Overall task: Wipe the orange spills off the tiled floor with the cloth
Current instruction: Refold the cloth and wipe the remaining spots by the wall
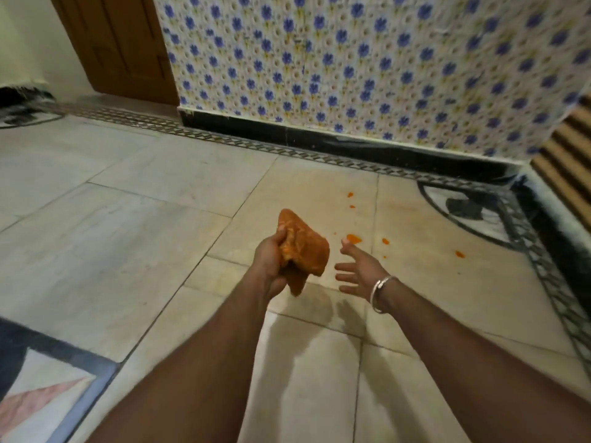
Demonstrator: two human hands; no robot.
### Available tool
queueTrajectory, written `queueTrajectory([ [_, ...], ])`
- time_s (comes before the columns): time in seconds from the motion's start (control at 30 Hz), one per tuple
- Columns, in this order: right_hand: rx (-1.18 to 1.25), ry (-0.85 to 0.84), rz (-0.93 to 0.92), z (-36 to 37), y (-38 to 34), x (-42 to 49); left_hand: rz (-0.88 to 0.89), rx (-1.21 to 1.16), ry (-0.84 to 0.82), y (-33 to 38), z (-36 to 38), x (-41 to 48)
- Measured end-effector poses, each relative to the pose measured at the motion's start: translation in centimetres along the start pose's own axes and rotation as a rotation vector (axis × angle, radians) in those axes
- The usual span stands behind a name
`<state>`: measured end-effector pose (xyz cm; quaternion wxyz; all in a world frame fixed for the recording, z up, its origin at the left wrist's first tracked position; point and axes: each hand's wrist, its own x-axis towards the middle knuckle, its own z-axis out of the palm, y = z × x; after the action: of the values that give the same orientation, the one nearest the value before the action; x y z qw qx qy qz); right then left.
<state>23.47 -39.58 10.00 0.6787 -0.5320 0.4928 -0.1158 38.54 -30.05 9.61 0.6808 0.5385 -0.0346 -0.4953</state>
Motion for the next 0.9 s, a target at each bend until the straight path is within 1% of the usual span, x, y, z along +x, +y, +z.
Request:
queueTrajectory([
  [0.07,0.052,-0.024,-0.071,-1.7,-3.2,-2.2,-0.017,-0.123,-0.111,0.3,3.4,-0.2],
  [0.1,0.031,-0.018,-0.133,-2.7,-4.5,-3.1,-0.038,-0.182,-0.172,0.5,5.3,-0.4],
  [0.13,-0.043,0.001,-0.203,-3.7,-5.5,-3.8,-0.055,-0.236,-0.218,0.6,6.9,-0.5],
  [0.23,-0.384,0.141,-0.381,-5.8,-8.1,-5.5,-0.09,-0.343,-0.322,0.7,10.5,-0.3],
  [0.3,-0.575,0.255,-0.466,-7.2,-9.6,-6.2,-0.139,-0.371,-0.368,0.6,12.4,0.1],
  [0.33,-0.71,0.296,-0.506,-8.0,-10.4,-6.4,-0.155,-0.364,-0.378,0.6,13.2,0.2],
  [0.37,-0.874,0.315,-0.523,-8.8,-11.0,-6.5,-0.174,-0.354,-0.387,0.6,13.9,0.2],
  [0.43,-1.146,0.299,-0.508,-10.1,-12.1,-6.4,-0.211,-0.311,-0.395,0.6,14.8,0.4],
  [0.5,-1.346,0.291,-0.484,-11.1,-12.5,-6.0,-0.236,-0.285,-0.434,0.4,15.1,0.8],
  [0.57,-1.454,0.326,-0.53,-11.3,-13.0,-5.0,-0.22,-0.253,-0.461,0.6,14.8,1.5],
  [0.63,-1.457,0.371,-0.609,-11.0,-13.2,-4.6,-0.163,-0.197,-0.504,1.0,14.0,2.0],
  [0.67,-1.418,0.376,-0.631,-10.8,-13.2,-4.4,-0.133,-0.12,-0.527,1.1,13.4,2.3],
  [0.77,-1.251,0.298,-0.659,-9.8,-13.7,-4.1,-0.018,0.228,-0.56,1.0,11.5,3.4],
  [0.83,-1.142,0.265,-0.707,-8.8,-14.5,-3.8,0.048,0.525,-0.521,1.1,10.3,3.8],
  [0.87,-1.103,0.248,-0.719,-8.4,-14.9,-3.5,0.055,0.613,-0.49,1.1,9.9,3.8],
  [0.9,-1.08,0.225,-0.72,-7.9,-15.2,-3.1,0.073,0.648,-0.463,1.0,9.5,4.2],
])
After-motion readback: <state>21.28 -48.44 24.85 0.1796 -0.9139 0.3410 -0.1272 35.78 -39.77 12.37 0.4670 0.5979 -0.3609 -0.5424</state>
